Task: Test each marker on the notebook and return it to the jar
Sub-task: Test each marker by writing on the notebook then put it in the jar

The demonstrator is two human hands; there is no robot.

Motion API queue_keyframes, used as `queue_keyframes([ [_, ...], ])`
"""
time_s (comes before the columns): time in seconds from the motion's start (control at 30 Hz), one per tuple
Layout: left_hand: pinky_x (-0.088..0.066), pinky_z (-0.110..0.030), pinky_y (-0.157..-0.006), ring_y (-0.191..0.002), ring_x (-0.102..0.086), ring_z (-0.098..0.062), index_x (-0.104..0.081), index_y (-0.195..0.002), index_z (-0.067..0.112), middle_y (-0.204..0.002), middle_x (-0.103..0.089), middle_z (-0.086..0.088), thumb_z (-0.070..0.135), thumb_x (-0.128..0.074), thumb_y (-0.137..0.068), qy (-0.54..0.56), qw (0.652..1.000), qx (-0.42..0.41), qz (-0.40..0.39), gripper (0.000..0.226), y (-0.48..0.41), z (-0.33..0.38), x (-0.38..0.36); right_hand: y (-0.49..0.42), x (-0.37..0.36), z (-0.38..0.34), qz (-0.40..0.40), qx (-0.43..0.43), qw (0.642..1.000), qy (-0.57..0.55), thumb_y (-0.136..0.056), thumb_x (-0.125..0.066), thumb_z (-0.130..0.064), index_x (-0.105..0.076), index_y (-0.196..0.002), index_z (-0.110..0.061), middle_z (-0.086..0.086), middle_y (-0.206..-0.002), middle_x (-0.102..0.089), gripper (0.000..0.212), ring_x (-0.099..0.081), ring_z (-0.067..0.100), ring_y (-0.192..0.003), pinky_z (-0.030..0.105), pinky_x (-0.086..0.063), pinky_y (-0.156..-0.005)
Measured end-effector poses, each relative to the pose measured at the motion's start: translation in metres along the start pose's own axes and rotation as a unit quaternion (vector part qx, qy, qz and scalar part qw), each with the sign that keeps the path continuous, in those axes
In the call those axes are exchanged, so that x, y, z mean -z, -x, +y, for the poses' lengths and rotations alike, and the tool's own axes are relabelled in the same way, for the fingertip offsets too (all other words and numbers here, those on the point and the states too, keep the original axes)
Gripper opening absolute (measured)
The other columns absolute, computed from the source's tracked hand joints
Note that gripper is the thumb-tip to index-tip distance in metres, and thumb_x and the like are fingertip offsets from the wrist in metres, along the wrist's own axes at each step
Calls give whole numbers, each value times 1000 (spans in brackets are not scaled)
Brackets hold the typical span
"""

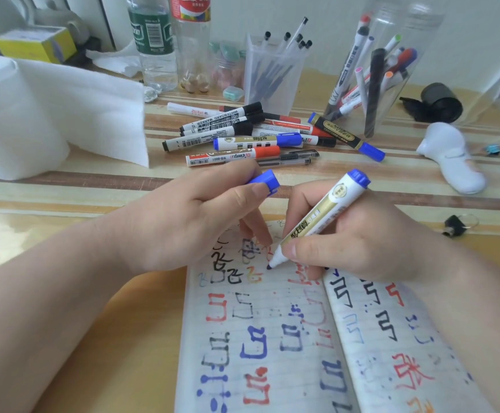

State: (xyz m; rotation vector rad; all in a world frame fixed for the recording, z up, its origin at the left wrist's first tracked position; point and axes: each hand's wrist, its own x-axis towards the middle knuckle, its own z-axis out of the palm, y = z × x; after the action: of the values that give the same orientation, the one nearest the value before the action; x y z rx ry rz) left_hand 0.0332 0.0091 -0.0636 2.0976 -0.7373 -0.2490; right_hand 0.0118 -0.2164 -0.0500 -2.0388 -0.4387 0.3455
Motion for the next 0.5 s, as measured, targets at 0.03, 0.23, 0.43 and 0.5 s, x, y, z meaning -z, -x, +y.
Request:
queue_keyframes([
  [0.03,-44,-38,-81,-87,-60,-17,-53,-97,3,-95,-78,9,44,-37,-102,-2,1000,3,1,44,0,0,0,0,0,0,1,2,1000,1,-74,-76,-21,-65,-73,-14,7,-59,-68,13,-68,25,-51,38,-54,-50],
  [0.23,-44,-36,-82,-90,-63,-16,-57,-99,6,-96,-78,11,45,-37,-103,-2,1000,7,-6,44,1,2,1,0,0,-1,1,-8,1000,1,-74,-76,-21,-66,-74,-14,4,-59,-69,13,-68,23,-52,34,-54,-51],
  [0.43,-45,-31,-82,-87,-61,-15,-60,-99,3,-95,-78,11,44,-37,-102,-6,1000,2,3,47,1,2,0,0,-2,-3,12,-18,999,37,-77,-81,-19,-64,-73,-16,9,-59,-69,17,-70,23,-53,38,-55,-53],
  [0.5,-44,-31,-82,-89,-61,-14,-60,-100,2,-96,-78,12,44,-37,-102,-4,1000,6,-4,48,1,1,0,0,-1,-4,13,-25,999,46,-83,-80,-9,-63,-73,-15,6,-59,-69,20,-71,22,-53,35,-55,-51],
])
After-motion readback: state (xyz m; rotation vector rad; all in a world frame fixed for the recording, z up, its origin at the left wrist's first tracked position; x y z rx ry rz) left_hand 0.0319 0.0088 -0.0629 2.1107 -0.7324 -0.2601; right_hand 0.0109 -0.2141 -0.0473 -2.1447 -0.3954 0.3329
